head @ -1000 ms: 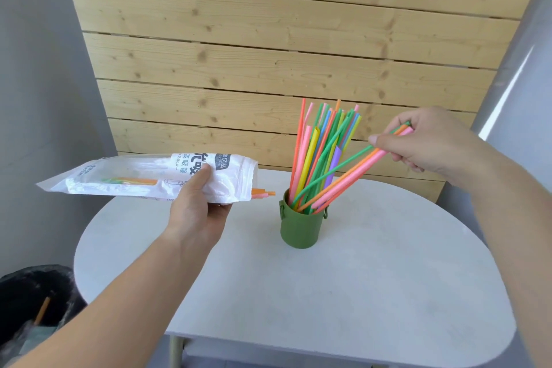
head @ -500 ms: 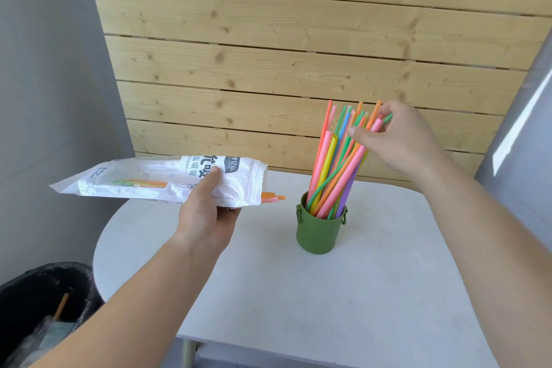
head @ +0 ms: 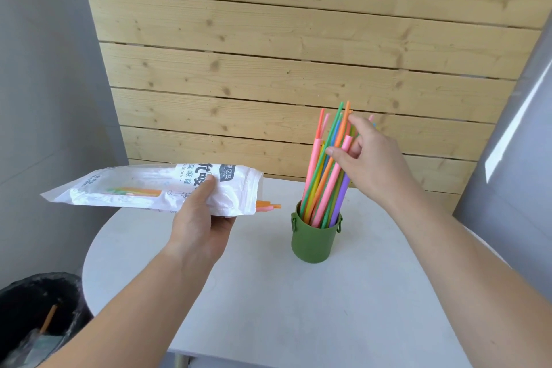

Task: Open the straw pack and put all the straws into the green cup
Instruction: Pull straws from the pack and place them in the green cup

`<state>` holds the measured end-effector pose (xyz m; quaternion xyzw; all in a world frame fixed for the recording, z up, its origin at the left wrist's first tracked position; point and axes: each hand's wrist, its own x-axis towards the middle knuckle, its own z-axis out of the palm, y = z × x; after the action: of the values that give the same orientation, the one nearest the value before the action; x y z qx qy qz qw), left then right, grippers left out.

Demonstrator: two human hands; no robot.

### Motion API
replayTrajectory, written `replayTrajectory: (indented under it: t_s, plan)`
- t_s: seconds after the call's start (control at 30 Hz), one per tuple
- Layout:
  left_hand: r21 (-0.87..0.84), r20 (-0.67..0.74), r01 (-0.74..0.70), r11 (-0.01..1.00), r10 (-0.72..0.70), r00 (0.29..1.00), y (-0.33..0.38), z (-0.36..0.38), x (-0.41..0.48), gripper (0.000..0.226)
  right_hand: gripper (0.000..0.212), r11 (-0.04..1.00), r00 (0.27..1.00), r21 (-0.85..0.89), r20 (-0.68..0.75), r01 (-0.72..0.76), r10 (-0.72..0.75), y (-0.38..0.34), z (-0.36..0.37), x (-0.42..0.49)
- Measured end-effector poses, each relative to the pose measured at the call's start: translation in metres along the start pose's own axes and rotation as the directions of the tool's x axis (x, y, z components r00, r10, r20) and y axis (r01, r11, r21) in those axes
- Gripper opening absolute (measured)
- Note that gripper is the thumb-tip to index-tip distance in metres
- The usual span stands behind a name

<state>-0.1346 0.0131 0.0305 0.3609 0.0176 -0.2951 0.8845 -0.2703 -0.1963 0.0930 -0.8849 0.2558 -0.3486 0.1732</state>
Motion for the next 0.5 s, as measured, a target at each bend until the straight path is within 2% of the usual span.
replayTrajectory:
  t_s: [0.1,0.17,0.37,0.5]
  plan:
    - [0.004,0.006,0.012,1.0,-0.012,1.0,0.0,0.0,0.001,0.026,0.072,1.0,0.999,0.002,-0.024,0.026,-0.026,-0.001,0.003,-0.004]
    - [0.0,0.016,0.018,1.0,-0.018,1.0,0.0,0.0,0.002,0.031,0.075,0.999,0.998,0.025,-0.062,0.034,-0.033,-0.002,0.006,-0.008]
    - [-0.002,0.023,-0.013,1.0,0.013,1.0,0.0,0.0,0.001,0.033,0.031,0.998,0.993,-0.021,-0.099,0.06,-0.062,-0.002,0.012,-0.015]
    - [-0.019,0.018,-0.021,1.0,0.022,1.0,0.001,0.002,-0.002,0.029,0.024,0.996,0.996,-0.035,-0.053,0.077,-0.078,0.001,0.018,-0.021]
